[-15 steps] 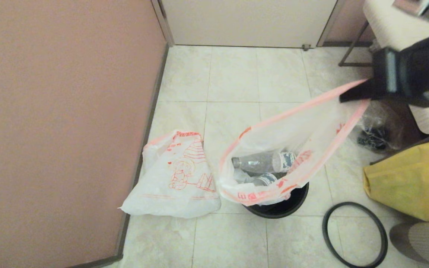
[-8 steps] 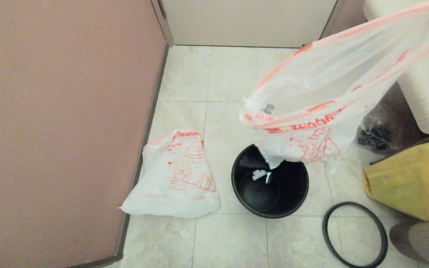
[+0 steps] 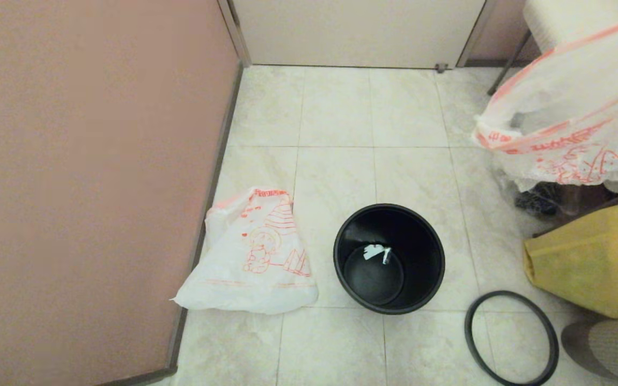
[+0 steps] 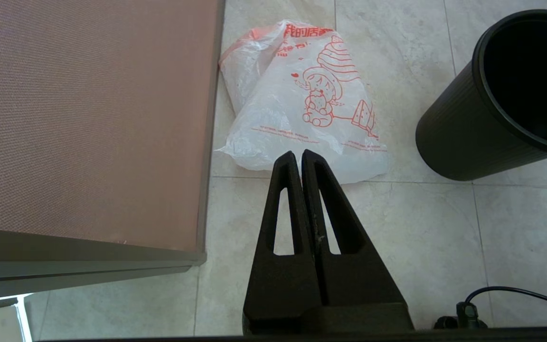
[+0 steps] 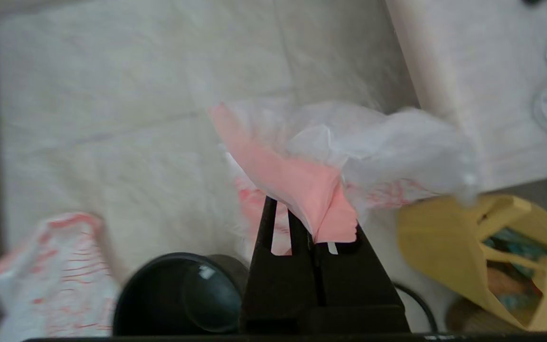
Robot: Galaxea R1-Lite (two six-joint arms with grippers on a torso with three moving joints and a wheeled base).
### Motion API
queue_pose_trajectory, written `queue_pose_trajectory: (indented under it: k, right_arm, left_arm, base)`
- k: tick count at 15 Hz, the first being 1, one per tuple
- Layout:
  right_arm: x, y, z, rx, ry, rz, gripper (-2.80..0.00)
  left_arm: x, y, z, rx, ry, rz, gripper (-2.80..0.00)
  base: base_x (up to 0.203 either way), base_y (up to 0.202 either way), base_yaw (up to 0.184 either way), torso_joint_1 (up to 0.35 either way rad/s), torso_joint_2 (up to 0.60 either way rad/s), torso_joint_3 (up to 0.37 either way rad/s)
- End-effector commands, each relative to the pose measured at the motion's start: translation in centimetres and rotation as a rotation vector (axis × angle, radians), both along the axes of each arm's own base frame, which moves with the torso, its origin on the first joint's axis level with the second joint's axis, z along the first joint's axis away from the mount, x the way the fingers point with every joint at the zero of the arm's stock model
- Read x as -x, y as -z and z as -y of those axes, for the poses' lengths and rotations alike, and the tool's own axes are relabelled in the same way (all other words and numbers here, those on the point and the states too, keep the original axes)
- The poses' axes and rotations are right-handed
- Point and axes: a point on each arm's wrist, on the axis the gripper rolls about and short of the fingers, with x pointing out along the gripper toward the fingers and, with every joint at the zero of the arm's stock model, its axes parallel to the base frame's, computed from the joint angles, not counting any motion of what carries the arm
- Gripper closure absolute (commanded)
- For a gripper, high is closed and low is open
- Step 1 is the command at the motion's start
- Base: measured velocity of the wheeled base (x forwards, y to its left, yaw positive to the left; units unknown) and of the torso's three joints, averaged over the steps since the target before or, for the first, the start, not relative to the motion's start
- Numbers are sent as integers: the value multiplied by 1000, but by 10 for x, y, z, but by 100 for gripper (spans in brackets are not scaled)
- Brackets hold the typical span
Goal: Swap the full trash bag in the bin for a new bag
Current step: Place the trash bag on the floor
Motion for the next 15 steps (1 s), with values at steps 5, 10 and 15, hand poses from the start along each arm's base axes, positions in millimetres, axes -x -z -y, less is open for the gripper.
queue_pose_trajectory:
  k: [5, 10, 15]
  right_arm:
    - [-143, 83, 51, 26, 126, -226, 0]
    - [-231, 170, 100, 106, 280, -296, 0]
    - [-247, 249, 109, 111, 283, -611, 0]
  left_arm:
    - [0, 0, 0, 0, -1, 0, 0]
    - [0, 0, 0, 0, -1, 0, 0]
    - [0, 0, 0, 0, -1, 1, 0]
  base:
    - [0, 0, 0, 0, 0, 0]
    - [0, 0, 0, 0, 0, 0]
    - [0, 0, 0, 0, 0, 0]
